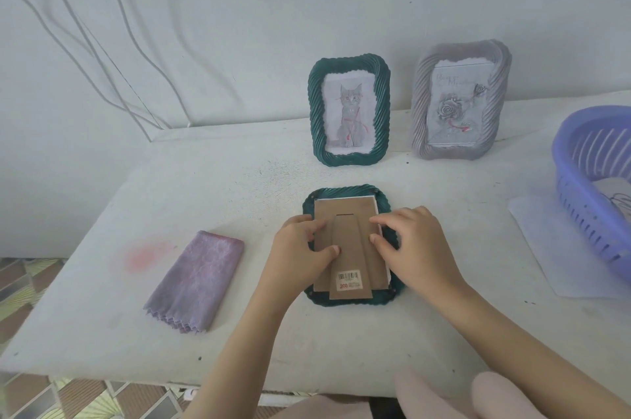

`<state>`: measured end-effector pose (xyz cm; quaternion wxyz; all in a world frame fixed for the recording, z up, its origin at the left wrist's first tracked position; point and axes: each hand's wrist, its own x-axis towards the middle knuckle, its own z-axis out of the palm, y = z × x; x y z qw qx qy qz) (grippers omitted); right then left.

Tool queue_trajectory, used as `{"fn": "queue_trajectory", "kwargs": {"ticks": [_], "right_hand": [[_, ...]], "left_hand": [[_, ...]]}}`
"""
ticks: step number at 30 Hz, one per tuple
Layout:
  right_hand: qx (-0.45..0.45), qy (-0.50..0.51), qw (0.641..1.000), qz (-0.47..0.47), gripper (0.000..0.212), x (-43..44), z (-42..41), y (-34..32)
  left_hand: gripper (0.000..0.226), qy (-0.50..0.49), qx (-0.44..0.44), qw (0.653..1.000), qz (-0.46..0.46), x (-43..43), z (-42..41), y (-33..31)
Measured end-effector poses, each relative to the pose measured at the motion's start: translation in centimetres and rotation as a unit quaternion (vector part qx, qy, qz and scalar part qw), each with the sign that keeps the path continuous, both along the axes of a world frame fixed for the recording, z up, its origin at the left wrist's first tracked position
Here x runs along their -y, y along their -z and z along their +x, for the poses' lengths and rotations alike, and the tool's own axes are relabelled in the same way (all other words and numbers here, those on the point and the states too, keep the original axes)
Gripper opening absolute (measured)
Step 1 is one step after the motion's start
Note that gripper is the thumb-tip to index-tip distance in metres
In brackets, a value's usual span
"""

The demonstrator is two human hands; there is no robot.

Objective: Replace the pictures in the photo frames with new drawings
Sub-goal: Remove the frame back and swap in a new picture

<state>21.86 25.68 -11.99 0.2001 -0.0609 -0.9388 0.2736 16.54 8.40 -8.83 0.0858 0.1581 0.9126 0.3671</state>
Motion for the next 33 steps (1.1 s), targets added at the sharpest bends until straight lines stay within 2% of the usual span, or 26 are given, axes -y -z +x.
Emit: {"fn": "queue_trajectory", "kwargs": {"ticks": [3,10,15,20,24,29,33], "right_hand": [[0.002,0.018,1.0,0.015,0.025,0.2,0.2,-0.3],[0.029,0.017,0.997,-0.066,0.031,0.1,0.2,-0.5],[0.037,0.021,0.995,-0.087,0.031,0.1,0.0,-0.3],[0.045,0.008,0.999,-0.025,0.033,-0.2,-0.2,-0.5],[0.019,0.011,0.999,0.033,0.029,-0.3,0.0,0.3],[0.074,-0.022,0.997,0.013,0.054,-1.5,0.3,0.7],[0.095,-0.052,0.994,0.017,0.068,-2.5,0.5,0.7]], "left_hand": [[0.046,0.004,-0.001,1.0,-0.021,-0.1,0.0,-0.1],[0.044,0.012,-0.009,0.998,-0.056,-0.4,0.2,0.0],[0.044,0.015,-0.016,0.997,-0.071,-0.5,0.2,0.2],[0.043,0.032,-0.046,0.993,-0.099,-0.4,0.3,0.5],[0.048,0.048,-0.148,0.972,-0.175,0.5,0.0,0.6],[0.063,0.083,-0.081,0.983,-0.144,2.2,-0.8,1.5],[0.067,0.088,-0.077,0.986,-0.115,2.6,-0.9,2.5]]}}
